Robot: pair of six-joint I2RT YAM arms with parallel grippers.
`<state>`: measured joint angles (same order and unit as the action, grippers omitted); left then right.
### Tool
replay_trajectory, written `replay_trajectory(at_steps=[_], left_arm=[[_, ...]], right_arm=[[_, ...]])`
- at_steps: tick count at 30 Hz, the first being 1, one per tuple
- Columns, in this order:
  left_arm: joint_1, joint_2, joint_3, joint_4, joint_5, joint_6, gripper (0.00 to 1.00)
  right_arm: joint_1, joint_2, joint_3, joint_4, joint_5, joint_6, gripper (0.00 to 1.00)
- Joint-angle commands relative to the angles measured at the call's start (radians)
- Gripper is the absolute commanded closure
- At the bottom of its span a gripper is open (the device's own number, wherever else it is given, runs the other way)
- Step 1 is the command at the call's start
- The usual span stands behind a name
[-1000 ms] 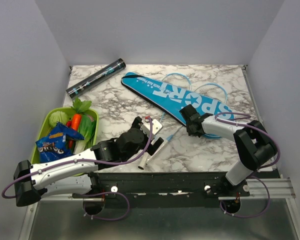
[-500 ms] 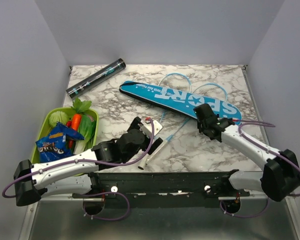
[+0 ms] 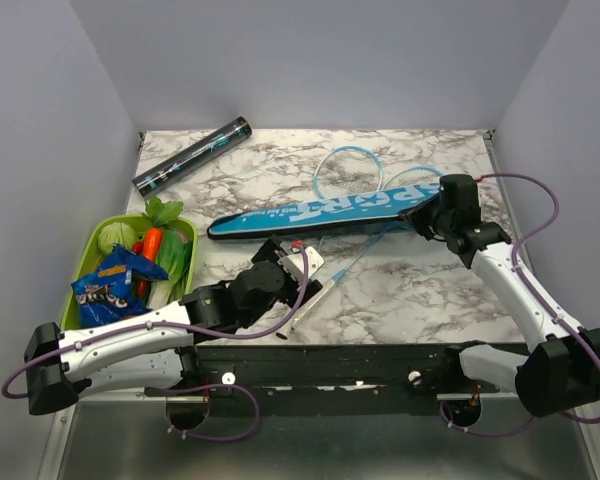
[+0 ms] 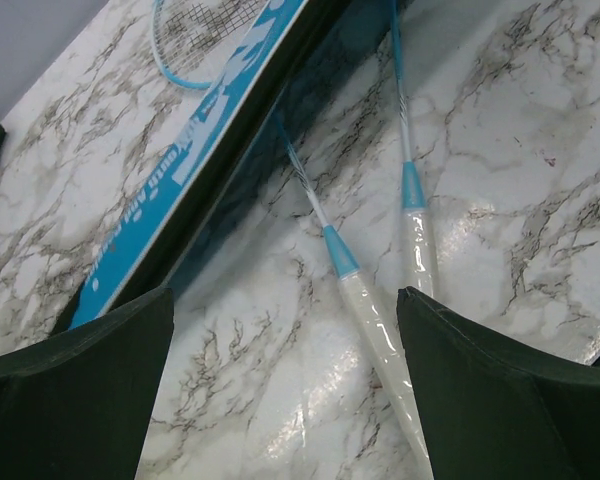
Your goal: Pack up the badminton gear
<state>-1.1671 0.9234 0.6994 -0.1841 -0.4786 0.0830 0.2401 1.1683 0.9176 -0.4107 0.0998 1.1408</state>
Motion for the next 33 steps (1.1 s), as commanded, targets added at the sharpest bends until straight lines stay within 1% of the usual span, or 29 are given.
replay_trajectory(at_steps=[1,2,3,5,6,7,9,12,16,19,26,33], left_arm=[[-0.005,0.017,0.014,0.003,-0.034,0.049,0.01],[-0.006,0.018,0.014,0.003,-0.038,0.057,0.01],[-0.005,0.019,0.011,0.005,-0.044,0.073,0.01],[-0.006,0.026,0.006,0.0,-0.055,0.129,0.01],[-0.005,0.031,0.012,-0.026,-0.043,0.147,0.01],[-0.002,0.037,0.017,-0.04,-0.022,0.177,0.01],[0.004,0.058,0.023,-0.06,0.012,0.192,0.01],[0.017,0.106,0.028,-0.086,0.06,0.202,0.01],[0.02,0.176,0.054,-0.124,0.101,0.175,0.01],[0.023,0.215,0.097,-0.172,0.132,0.123,0.01],[0.026,0.184,0.172,-0.276,0.221,0.008,0.01],[0.026,0.204,0.18,-0.37,0.202,-0.112,0.01]], right_arm=[[-0.05,0.011,0.062,0.004,-0.313,-0.341,0.99],[-0.062,0.014,0.072,-0.006,-0.343,-0.377,0.99],[-0.088,0.021,0.081,-0.022,-0.388,-0.445,0.99],[-0.111,0.024,0.119,-0.078,-0.42,-0.515,0.99],[-0.131,0.027,0.133,-0.095,-0.445,-0.582,0.99],[-0.142,0.04,0.148,-0.124,-0.456,-0.614,0.99],[-0.175,0.056,0.182,-0.149,-0.46,-0.657,0.99],[-0.225,0.1,0.201,-0.151,-0.495,-0.711,0.99],[-0.262,0.162,0.211,-0.103,-0.531,-0.73,0.99],[-0.269,0.203,0.219,-0.082,-0.543,-0.727,0.99],[-0.269,0.237,0.225,-0.06,-0.531,-0.727,0.99],[-0.269,0.238,0.201,-0.045,-0.551,-0.72,0.99]])
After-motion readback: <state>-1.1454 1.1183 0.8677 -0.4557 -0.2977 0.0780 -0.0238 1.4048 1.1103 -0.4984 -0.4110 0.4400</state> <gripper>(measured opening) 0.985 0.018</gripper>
